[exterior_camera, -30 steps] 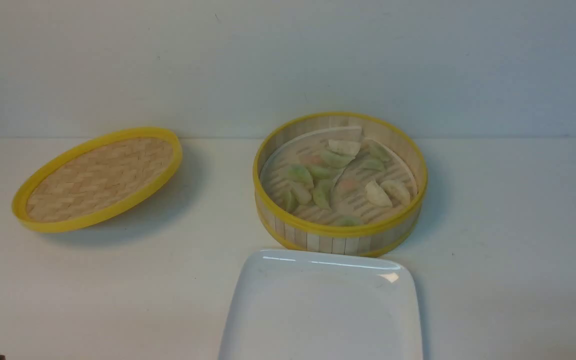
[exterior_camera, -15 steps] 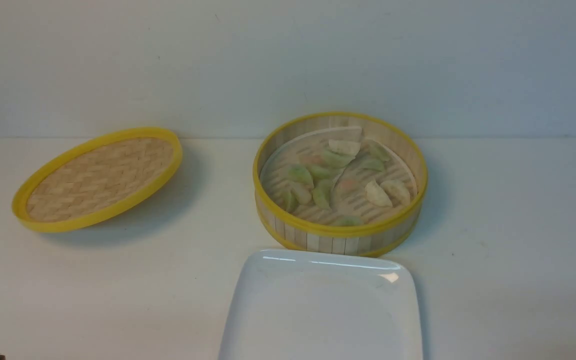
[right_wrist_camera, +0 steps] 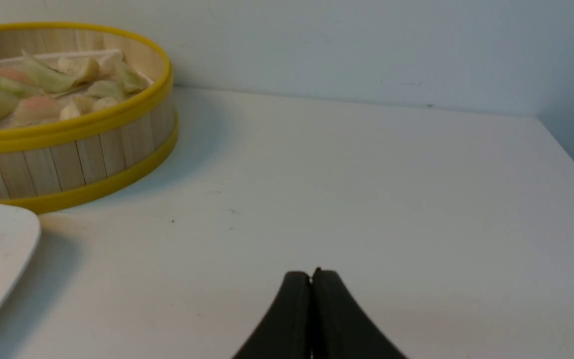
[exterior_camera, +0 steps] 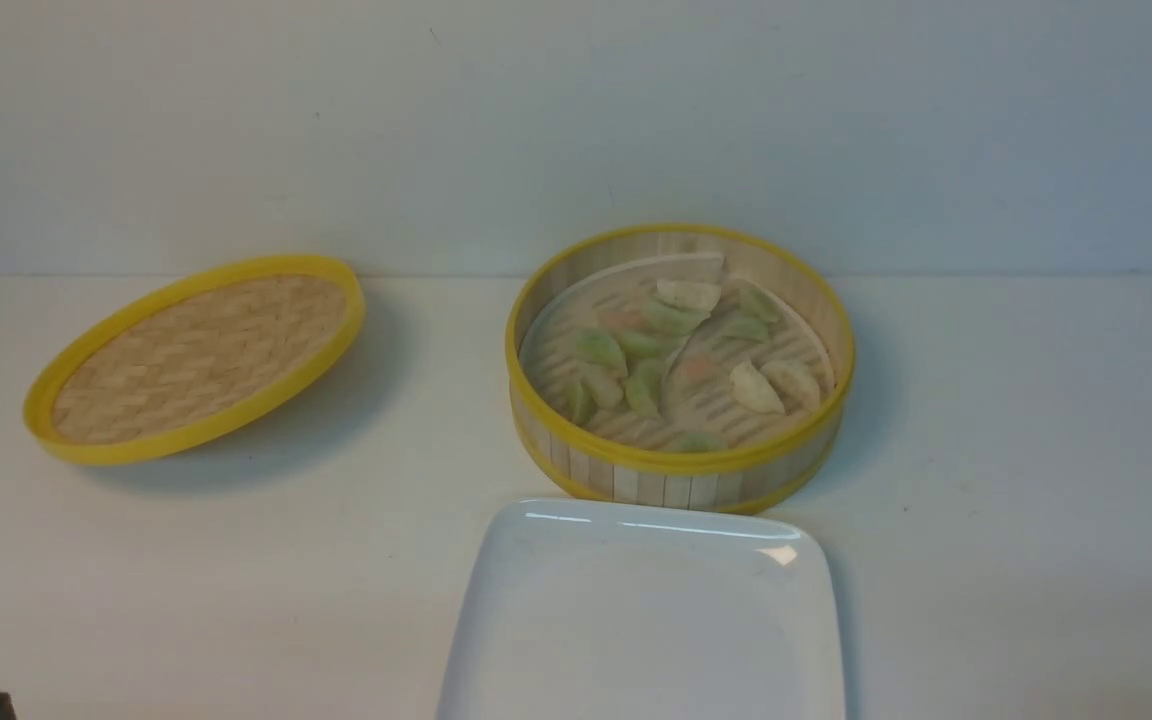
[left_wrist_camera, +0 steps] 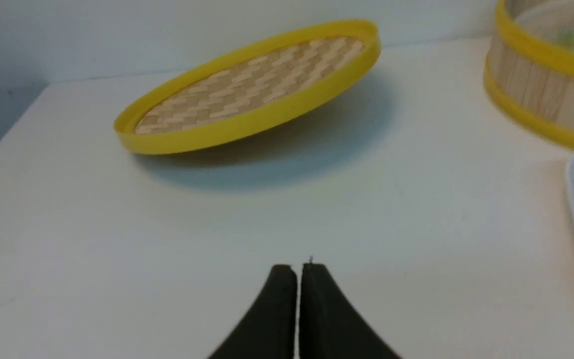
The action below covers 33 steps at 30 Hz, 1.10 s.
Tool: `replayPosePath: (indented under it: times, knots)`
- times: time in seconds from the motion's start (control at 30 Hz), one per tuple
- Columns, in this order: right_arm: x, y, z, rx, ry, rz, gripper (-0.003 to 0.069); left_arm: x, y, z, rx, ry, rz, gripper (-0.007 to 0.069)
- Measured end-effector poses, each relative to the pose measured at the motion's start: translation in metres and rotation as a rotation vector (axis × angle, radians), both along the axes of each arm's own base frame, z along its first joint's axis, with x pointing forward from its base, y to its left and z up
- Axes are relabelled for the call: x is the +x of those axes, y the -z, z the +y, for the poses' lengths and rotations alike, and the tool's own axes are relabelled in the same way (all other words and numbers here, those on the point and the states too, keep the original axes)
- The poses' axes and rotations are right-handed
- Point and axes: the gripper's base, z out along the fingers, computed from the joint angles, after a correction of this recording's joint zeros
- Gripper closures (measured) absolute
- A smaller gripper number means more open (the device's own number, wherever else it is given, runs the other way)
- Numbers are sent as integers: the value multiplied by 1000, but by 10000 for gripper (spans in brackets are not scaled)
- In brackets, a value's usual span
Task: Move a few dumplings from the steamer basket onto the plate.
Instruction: Use the left arm to grab a dumpling from the steamer
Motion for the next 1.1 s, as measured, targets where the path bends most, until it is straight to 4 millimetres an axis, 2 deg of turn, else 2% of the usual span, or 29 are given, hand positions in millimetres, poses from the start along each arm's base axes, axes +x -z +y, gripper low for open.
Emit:
replayPosePath:
  times: [0.3,0.4,0.53,0.6,0.63,0.67,0.7,0.77,0.87,0.93,1.03,1.07,1.1]
  knots:
    - [0,0,0,0,0,0,674,2,-27,5,-451,-88,-282,631]
    - [0,0,0,0,0,0,674,0,-38,15,-688,-167,-425,631]
    - [0,-1,0,23,0,-16,674,-4,-48,23,-820,-222,-545,631]
    - [1,-3,2,91,0,-60,674,-7,-62,23,-838,-204,-583,631]
    - [2,-7,3,187,3,-109,674,-11,-79,22,-832,-174,-618,631]
    - [2,-8,3,204,4,-119,674,-11,-78,22,-829,-171,-614,631]
    - [3,-17,3,363,13,-216,674,-16,-100,18,-798,-123,-640,631]
    - [3,-24,1,535,27,-292,674,-21,-126,14,-751,-73,-649,631]
    - [1,-32,-3,755,53,-396,674,-17,-165,4,-662,-2,-541,631]
    - [1,-35,-5,839,68,-438,674,-2,-183,-5,-577,42,-371,631]
    - [0,-36,-7,904,80,-459,674,23,-199,-15,-465,103,-128,631]
    - [0,-37,-7,911,82,-464,674,26,-204,-16,-449,116,-98,631]
    - [0,-38,-8,937,89,-481,674,49,-205,-22,-376,163,80,631]
